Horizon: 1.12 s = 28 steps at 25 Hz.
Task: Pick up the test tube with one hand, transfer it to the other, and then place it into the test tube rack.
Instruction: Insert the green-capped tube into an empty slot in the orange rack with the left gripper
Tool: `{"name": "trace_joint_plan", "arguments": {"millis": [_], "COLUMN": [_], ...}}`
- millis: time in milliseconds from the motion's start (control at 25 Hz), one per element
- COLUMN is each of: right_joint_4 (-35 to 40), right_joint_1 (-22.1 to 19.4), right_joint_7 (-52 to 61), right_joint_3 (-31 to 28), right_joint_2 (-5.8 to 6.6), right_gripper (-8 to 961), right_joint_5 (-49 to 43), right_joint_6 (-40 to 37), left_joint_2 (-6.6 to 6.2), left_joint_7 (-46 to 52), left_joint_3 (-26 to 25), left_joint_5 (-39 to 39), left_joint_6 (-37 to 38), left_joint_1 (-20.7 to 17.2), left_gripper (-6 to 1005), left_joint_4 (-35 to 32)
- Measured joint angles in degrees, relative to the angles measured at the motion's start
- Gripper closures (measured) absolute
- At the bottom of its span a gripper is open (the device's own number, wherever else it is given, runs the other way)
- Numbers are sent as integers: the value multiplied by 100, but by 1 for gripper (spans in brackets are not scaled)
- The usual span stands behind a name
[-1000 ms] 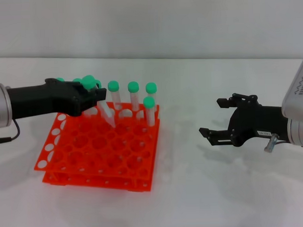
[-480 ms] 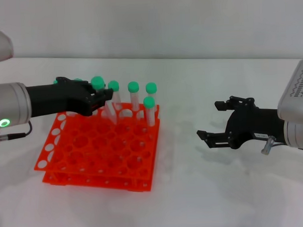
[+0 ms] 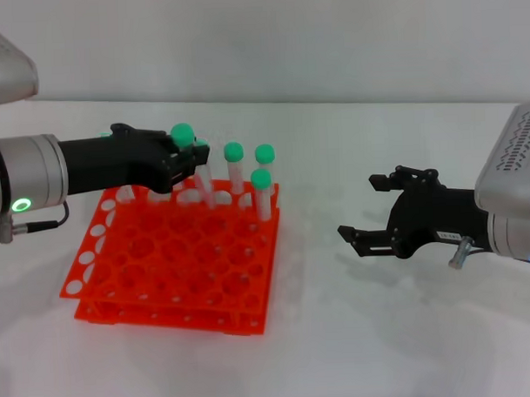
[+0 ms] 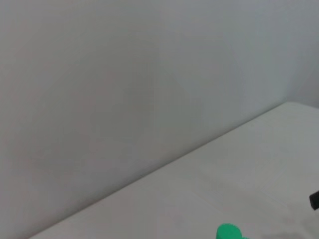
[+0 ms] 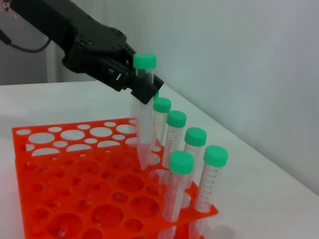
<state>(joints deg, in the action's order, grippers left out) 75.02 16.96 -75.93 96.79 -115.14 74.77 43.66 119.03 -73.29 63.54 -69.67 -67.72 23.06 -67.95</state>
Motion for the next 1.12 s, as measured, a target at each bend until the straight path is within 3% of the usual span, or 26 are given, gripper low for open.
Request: {"name": "trace_joint_plan", "arguments": {"millis": [1120], "right_joint_4": [-28], "right_joint_1": [83], "right_joint_7": [9], "right_joint_3": [7], "right_joint_2": [-8], "right_gripper": [95], "right_joint_5": [2], "right_joint_6": [-140], "left_joint_2": [-3], "left_joint_7": [-262], "left_joint_3": [9], "left_joint_5": [13], "left_joint_6": [154], "left_joint_1": [446], "left_gripper": [782], "left_joint_4": [894]}}
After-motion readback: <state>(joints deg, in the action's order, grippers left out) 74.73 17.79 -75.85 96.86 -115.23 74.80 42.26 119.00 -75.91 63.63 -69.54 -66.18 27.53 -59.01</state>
